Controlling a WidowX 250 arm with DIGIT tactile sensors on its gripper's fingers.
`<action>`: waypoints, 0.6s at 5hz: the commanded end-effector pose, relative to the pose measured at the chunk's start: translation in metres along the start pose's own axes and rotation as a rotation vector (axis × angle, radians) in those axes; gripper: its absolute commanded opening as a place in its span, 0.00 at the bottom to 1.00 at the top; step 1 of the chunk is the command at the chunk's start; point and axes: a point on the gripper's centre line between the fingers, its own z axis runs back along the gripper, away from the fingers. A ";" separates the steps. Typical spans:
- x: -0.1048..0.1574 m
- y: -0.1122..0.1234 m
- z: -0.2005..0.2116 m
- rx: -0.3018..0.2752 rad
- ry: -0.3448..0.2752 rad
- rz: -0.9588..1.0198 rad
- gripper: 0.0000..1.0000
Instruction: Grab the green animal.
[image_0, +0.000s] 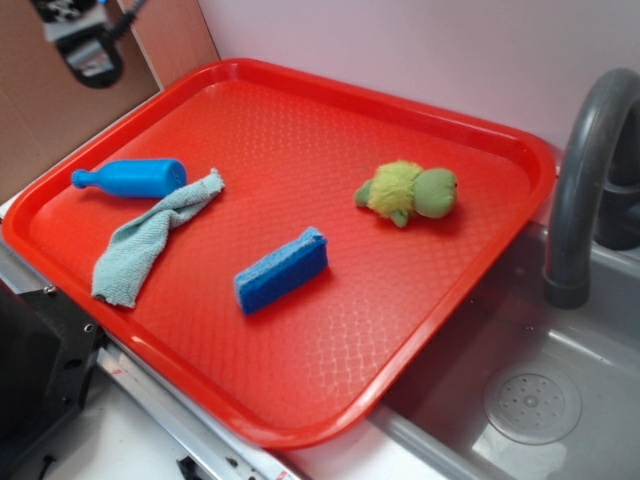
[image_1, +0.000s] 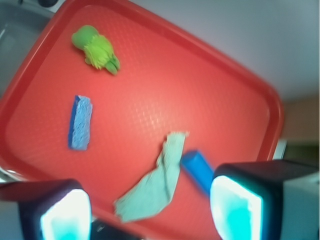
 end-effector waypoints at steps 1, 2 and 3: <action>0.068 -0.007 -0.020 -0.063 -0.219 -0.199 1.00; 0.091 -0.013 -0.038 -0.064 -0.205 -0.280 1.00; 0.114 -0.028 -0.076 -0.149 -0.168 -0.409 1.00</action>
